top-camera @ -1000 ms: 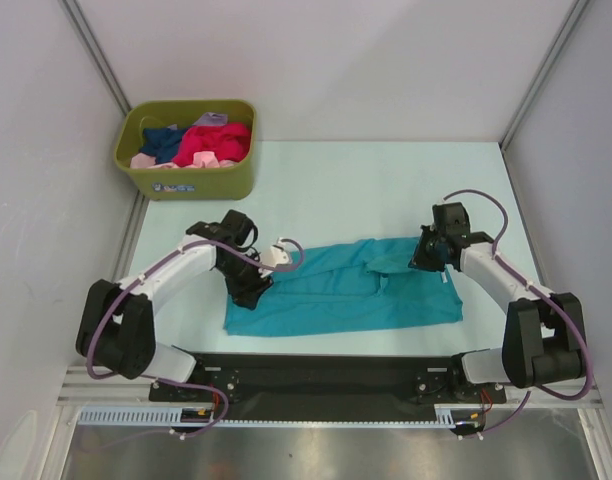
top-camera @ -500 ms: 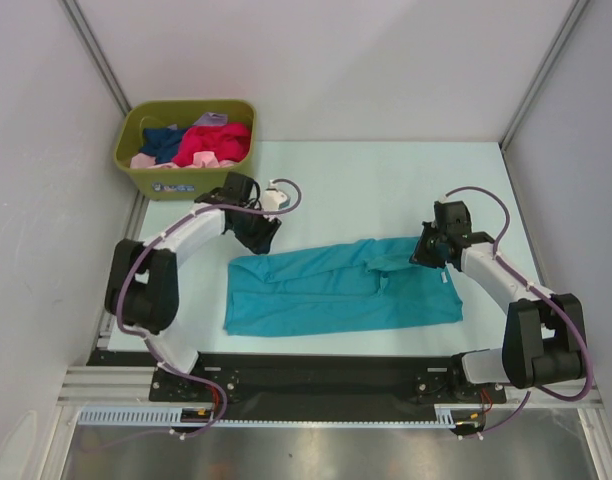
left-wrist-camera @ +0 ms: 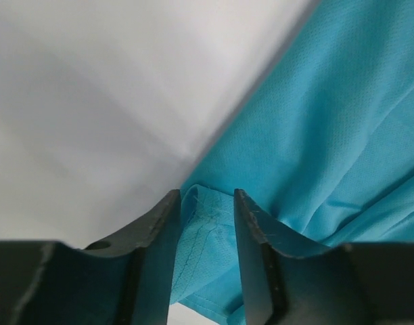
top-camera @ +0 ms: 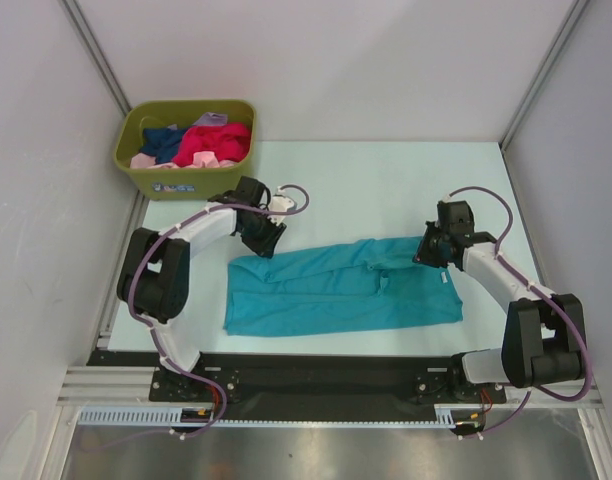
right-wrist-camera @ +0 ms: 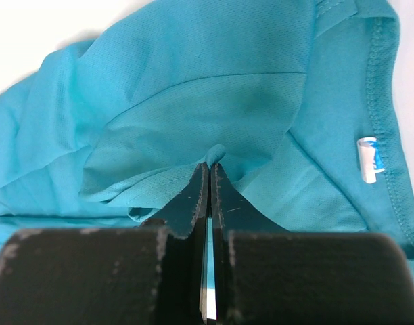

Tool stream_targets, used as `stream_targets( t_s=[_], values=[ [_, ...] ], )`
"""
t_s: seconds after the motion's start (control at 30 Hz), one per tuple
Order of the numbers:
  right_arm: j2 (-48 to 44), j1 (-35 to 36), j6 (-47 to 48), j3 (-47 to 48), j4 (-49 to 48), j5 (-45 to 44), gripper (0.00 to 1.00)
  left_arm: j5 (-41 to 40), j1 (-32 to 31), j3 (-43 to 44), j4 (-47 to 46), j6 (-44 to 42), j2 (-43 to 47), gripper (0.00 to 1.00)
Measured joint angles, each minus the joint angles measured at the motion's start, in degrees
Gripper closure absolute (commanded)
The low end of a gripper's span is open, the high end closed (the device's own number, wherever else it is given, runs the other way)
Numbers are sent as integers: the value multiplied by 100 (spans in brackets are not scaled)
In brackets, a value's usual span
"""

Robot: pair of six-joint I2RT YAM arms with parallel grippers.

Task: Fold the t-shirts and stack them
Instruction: Fold the tshirt

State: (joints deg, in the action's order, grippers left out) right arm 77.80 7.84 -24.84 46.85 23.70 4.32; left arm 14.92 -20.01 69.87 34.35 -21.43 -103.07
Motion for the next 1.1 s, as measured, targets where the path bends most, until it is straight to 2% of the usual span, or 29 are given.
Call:
stream_targets(
  t_s=[0.1,0.2,0.23,0.33,0.53,0.57,0.6,0.9,1.1],
  values=[
    [0,-46,2,0,0,2,100,-142,0,-28,-26,-7,0,55],
    [0,-61,4,0,0,4,100,-251,0,-33,-44,-9,-2,58],
    [0,-72,2,0,0,4,100,-269,0,-33,-39,-11,-9,66],
    [0,-90,4,0,0,7,100,-282,0,-33,-37,-52,-55,77],
    [0,-162,4,11,0,22,100,-264,0,-81,107,-170,-72,82],
    [0,-170,4,22,4,22,100,-258,0,-81,138,-186,-72,85],
    [0,-175,4,33,4,22,100,-254,0,-81,168,-212,-72,100],
    [24,-192,7,247,4,76,100,-221,9,-2,321,-227,-46,100],
    [568,-286,55,1080,-44,175,100,-269,284,243,258,-9,470,100]
  ],
)
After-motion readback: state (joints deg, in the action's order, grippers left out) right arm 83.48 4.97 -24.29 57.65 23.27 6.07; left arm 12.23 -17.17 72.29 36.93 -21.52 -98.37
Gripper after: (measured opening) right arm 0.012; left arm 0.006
